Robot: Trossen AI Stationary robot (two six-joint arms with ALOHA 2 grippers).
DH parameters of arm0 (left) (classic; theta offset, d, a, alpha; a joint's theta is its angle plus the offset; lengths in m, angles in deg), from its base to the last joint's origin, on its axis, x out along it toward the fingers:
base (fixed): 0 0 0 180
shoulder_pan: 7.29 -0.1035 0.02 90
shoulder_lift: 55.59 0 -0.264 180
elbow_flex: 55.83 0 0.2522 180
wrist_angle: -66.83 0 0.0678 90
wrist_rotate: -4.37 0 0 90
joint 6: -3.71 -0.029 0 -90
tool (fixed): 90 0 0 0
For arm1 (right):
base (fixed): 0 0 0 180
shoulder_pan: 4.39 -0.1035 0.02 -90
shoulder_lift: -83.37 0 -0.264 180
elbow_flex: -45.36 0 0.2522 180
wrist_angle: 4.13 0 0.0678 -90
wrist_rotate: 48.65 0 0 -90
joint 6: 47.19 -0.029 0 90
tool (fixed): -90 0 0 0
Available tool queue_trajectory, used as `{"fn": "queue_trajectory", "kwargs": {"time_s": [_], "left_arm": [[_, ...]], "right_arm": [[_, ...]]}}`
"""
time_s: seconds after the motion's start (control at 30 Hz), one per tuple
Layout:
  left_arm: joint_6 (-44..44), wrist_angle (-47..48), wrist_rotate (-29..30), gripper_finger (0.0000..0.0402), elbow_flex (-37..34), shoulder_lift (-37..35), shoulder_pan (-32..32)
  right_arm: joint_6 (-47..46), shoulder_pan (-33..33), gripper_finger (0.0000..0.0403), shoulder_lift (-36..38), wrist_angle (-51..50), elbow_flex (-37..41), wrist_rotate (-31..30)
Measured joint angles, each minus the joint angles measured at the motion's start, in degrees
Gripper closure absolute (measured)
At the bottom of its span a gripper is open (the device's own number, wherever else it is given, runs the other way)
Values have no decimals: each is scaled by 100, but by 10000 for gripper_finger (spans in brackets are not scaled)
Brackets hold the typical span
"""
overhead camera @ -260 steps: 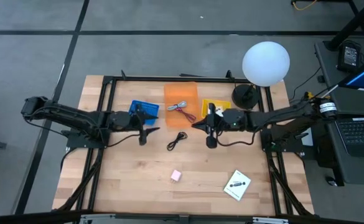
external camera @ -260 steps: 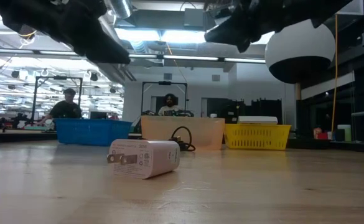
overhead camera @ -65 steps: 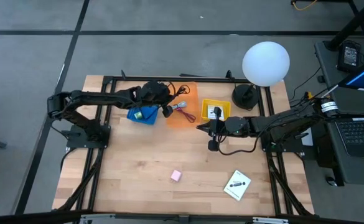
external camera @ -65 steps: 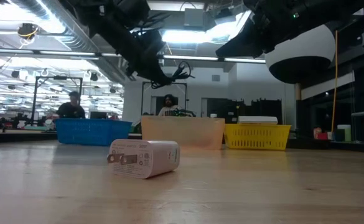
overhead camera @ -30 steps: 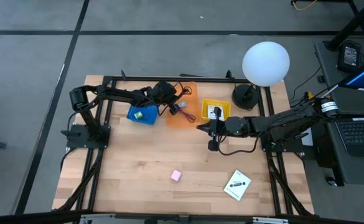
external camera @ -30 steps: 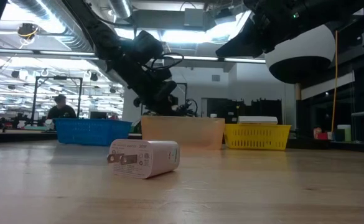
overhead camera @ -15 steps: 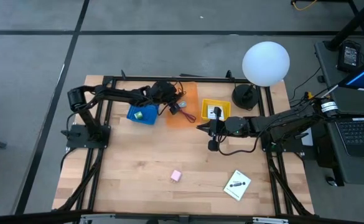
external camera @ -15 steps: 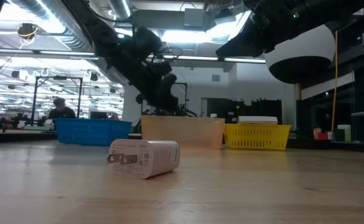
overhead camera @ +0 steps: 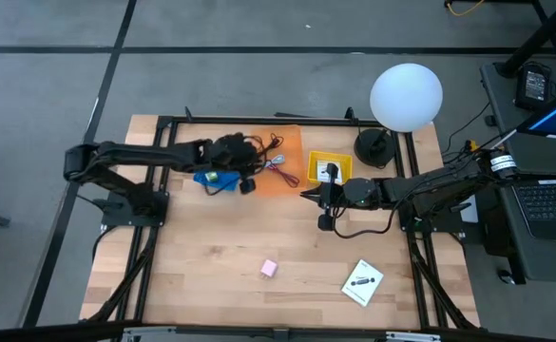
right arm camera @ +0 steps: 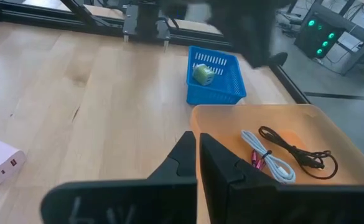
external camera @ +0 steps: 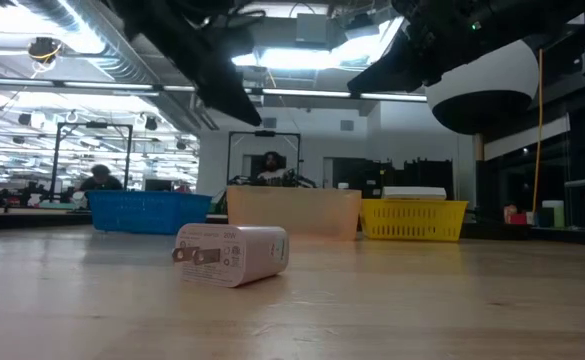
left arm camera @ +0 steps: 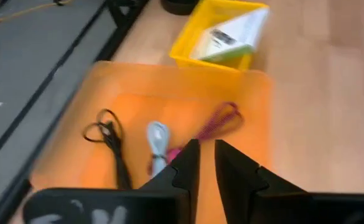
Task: Pick and place items into bin
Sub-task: Put the pink charger adapter into the blue bin
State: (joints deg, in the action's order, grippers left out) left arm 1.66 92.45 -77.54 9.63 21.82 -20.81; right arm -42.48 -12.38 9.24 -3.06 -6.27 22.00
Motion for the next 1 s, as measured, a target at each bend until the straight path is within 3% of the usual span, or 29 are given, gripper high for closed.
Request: {"fn": "queue_trajectory", "kwargs": {"time_s": [0.23,0.63,1.0], "left_arm": [[778,922,428,398,0,-387,1136],[2499,1548,1749,399,0,-442,3132],[4352,1614,2332,400,2,-143,4525]], "right_arm": [[-8,0,399,0,36,0,0],[-11,-2,399,0,131,0,-9],[-437,-2,399,0,168,0,-223]]}}
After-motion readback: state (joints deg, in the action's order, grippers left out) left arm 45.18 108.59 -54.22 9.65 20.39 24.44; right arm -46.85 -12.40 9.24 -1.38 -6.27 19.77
